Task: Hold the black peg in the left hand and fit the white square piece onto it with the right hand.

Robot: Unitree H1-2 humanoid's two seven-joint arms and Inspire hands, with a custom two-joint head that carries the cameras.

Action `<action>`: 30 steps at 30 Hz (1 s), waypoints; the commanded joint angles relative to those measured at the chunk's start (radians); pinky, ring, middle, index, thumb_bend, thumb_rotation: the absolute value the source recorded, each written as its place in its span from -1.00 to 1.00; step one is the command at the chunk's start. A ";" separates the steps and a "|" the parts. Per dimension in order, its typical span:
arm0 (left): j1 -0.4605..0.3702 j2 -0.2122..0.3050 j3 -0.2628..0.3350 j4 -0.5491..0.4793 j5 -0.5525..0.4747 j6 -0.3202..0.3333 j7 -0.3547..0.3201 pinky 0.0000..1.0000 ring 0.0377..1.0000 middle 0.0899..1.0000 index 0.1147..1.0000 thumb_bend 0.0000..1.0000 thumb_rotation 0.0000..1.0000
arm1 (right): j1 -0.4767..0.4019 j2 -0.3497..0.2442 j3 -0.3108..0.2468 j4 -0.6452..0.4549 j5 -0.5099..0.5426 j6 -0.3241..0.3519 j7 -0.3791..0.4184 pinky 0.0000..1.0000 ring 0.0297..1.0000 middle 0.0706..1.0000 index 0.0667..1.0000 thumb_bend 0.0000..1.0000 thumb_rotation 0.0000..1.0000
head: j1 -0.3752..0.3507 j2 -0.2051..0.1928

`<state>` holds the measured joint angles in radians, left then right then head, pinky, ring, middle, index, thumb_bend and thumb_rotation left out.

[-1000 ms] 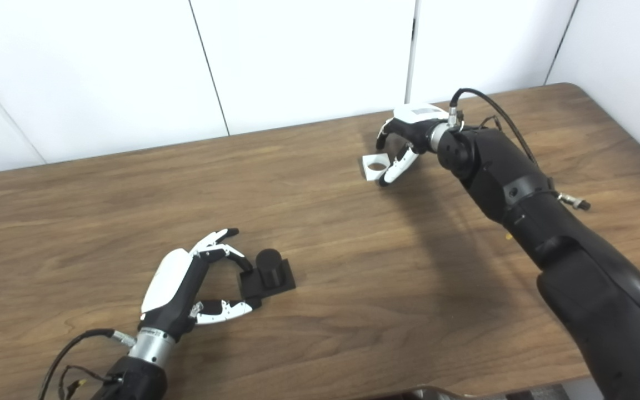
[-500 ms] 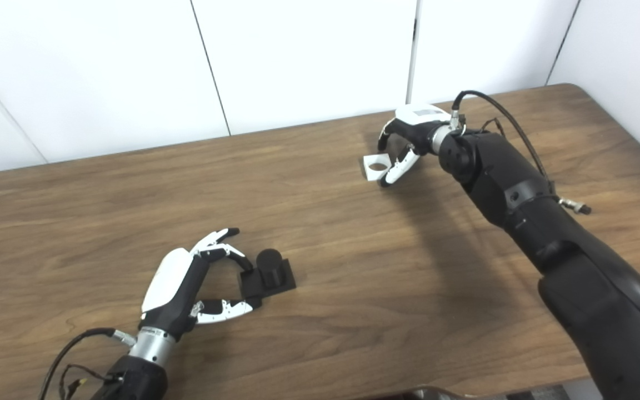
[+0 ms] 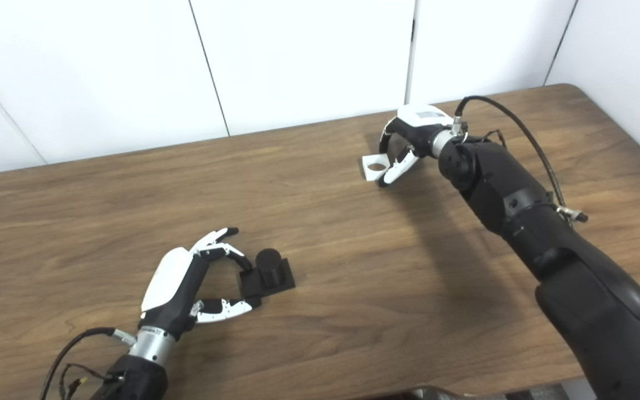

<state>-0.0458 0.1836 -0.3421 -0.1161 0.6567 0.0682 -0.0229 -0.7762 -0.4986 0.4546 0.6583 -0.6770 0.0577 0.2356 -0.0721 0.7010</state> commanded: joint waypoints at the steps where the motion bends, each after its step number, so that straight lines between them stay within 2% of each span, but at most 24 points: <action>1: 0.007 0.011 -0.003 0.006 0.016 0.044 -0.045 0.61 0.84 0.77 -0.15 0.05 -0.86 | 0.050 0.067 0.044 0.028 -0.001 -0.009 0.041 0.84 0.85 0.80 0.21 0.38 -0.39 | -0.001 0.001; 6: 0.006 0.010 -0.002 0.005 0.020 0.046 -0.050 0.58 0.85 0.78 -0.15 0.05 -0.85 | 0.054 0.084 0.046 0.028 0.003 0.004 0.044 0.85 0.88 0.80 0.21 0.41 -0.42 | 0.001 0.002; 13: 0.005 0.008 -0.004 0.007 0.025 0.037 -0.046 0.55 0.84 0.78 -0.15 0.05 -0.85 | 0.062 0.101 0.058 0.019 -0.003 0.004 0.049 0.85 0.88 0.79 0.24 0.42 -0.33 | 0.007 0.006; 18: 0.008 0.006 -0.002 0.003 0.027 0.044 -0.052 0.62 0.85 0.79 -0.15 0.05 -0.85 | 0.061 0.109 0.067 0.022 -0.009 0.001 0.054 0.86 0.88 0.80 0.30 0.44 -0.31 | 0.010 0.008; 30: 0.007 0.005 -0.003 0.012 0.026 0.034 -0.041 0.59 0.85 0.79 -0.15 0.05 -0.85 | 0.060 0.121 0.081 0.018 -0.012 0.009 0.065 0.83 0.86 0.80 0.32 0.45 -0.33 | 0.008 0.008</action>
<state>-0.0467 0.1808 -0.3342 -0.1163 0.6697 0.0747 -0.0266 -0.7805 -0.4683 0.4738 0.6598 -0.6960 0.0804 0.2242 -0.0629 0.7087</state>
